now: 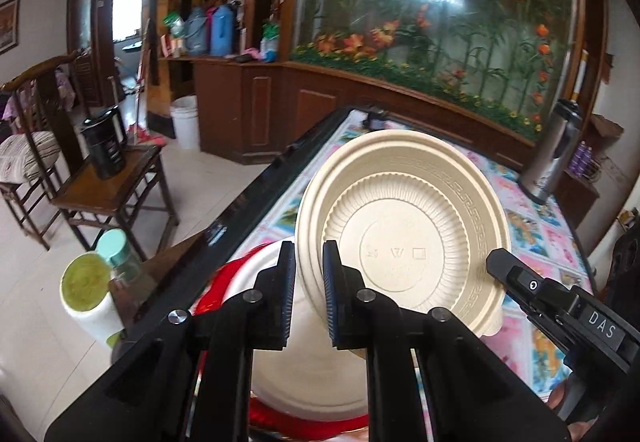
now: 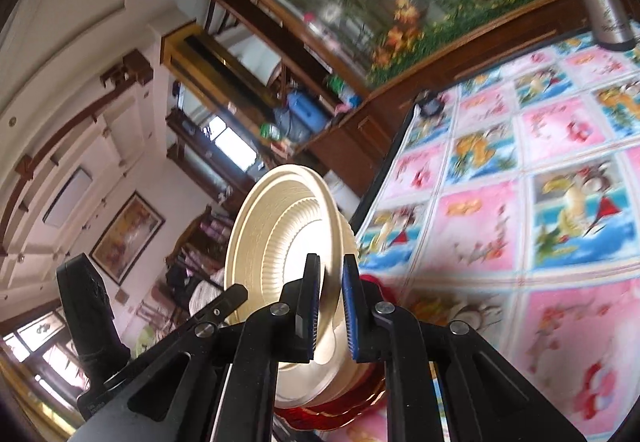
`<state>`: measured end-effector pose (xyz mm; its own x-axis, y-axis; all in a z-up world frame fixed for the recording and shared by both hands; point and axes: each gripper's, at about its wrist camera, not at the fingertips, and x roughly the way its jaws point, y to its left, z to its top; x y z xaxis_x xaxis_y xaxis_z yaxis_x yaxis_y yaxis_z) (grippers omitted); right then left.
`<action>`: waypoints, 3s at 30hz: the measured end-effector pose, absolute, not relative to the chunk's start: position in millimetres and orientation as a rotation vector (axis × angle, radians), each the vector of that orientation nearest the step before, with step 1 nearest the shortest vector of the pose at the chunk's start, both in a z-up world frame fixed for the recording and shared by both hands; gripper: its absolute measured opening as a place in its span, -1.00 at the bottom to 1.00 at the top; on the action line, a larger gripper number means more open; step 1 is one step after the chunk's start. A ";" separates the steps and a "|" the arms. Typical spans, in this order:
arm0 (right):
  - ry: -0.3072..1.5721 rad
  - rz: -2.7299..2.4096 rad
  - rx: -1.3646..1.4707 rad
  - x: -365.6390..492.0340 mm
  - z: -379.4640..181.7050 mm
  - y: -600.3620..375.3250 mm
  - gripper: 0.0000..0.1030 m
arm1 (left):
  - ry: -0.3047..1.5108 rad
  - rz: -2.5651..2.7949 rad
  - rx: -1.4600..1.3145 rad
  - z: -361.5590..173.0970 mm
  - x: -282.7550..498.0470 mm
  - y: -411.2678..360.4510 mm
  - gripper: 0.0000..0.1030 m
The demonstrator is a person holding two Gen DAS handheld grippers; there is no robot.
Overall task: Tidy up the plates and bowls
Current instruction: 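Lower the beige bowl onto the bowls on the red plate stack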
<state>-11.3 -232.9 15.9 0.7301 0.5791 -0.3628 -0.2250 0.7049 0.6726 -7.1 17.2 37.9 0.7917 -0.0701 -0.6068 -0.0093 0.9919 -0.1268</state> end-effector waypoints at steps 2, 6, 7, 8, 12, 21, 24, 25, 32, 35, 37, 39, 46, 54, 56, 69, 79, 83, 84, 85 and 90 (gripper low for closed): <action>0.630 0.488 0.640 -7.3 9.9 -220.7 -0.75 | 0.673 -0.020 -0.126 32.3 -7.1 24.6 -0.78; 0.701 0.489 0.624 -1.2 -2.5 -198.9 -0.75 | 0.713 -0.012 -0.149 23.6 -4.4 40.2 -0.78; 0.710 0.490 0.622 -1.4 -4.3 -195.9 -0.75 | 0.725 -0.016 -0.157 21.6 -4.7 44.0 -0.78; 0.723 0.489 0.619 -1.0 -6.0 -191.9 -0.75 | 0.741 -0.023 -0.168 19.5 -4.3 48.3 -0.78; 0.752 0.494 0.608 -3.0 -8.1 -182.7 -0.75 | 0.801 -0.068 -0.216 16.7 -5.3 63.6 -0.78; 0.837 0.461 0.625 -8.4 -3.7 -180.5 -0.75 | 0.902 -0.161 -0.243 19.0 0.0 65.9 -0.78; 0.862 0.437 0.643 -7.6 -5.5 -184.8 -0.75 | 0.933 -0.174 -0.246 16.7 3.2 64.1 -0.78; 0.870 0.433 0.652 -7.0 -6.6 -186.3 -0.75 | 0.942 -0.178 -0.246 16.7 4.9 63.0 -0.78; 0.930 0.414 0.704 -1.4 -15.6 -191.4 -0.74 | 0.984 -0.177 -0.213 18.1 8.0 60.2 -0.78; 0.943 0.413 0.713 -0.5 -16.8 -190.5 -0.74 | 0.991 -0.172 -0.193 18.9 7.9 59.9 -0.78; 0.942 0.415 0.714 0.2 -16.0 -189.7 -0.74 | 0.998 -0.171 -0.196 17.9 7.7 61.2 -0.78; 0.948 0.416 0.717 1.1 -16.8 -188.8 -0.74 | 1.008 -0.174 -0.210 16.2 8.5 64.3 -0.78; 0.960 0.412 0.714 3.4 -21.4 -185.9 -0.74 | 1.031 -0.160 -0.184 10.5 10.1 61.2 -0.73; 0.959 0.399 0.690 5.9 -24.0 -183.3 -0.74 | 1.053 -0.155 -0.154 4.9 11.5 56.2 -0.61; 0.958 0.398 0.685 6.0 -24.0 -182.9 -0.74 | 1.058 -0.155 -0.157 3.9 12.0 56.7 -0.61; 0.953 0.392 0.666 3.4 -21.7 -182.1 -0.73 | 1.013 -0.090 -0.041 7.6 5.3 46.5 -0.61; 0.916 0.385 0.613 -1.6 -11.2 -179.2 -0.44 | 0.929 -0.025 0.040 18.8 -3.2 44.8 -0.11; 0.909 0.389 0.609 -3.1 -9.6 -178.4 -0.39 | 0.929 -0.017 0.049 17.7 -2.5 44.5 -0.11; 0.907 0.390 0.606 -2.9 -8.7 -178.2 -0.38 | 0.930 -0.014 0.051 17.2 -2.5 44.7 -0.11; 0.904 0.391 0.604 -3.3 -8.0 -177.9 -0.38 | 0.930 -0.010 0.053 16.8 -2.2 45.6 -0.11; 0.898 0.393 0.586 -4.2 -5.5 -175.6 -0.33 | 0.926 0.012 0.066 15.7 -3.6 45.7 -0.11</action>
<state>-4.2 -175.6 -5.5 0.5695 0.5488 -0.6120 -0.0776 0.7771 0.6246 -3.6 45.7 15.7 0.6010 0.0388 -0.7983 0.0179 0.9979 0.0619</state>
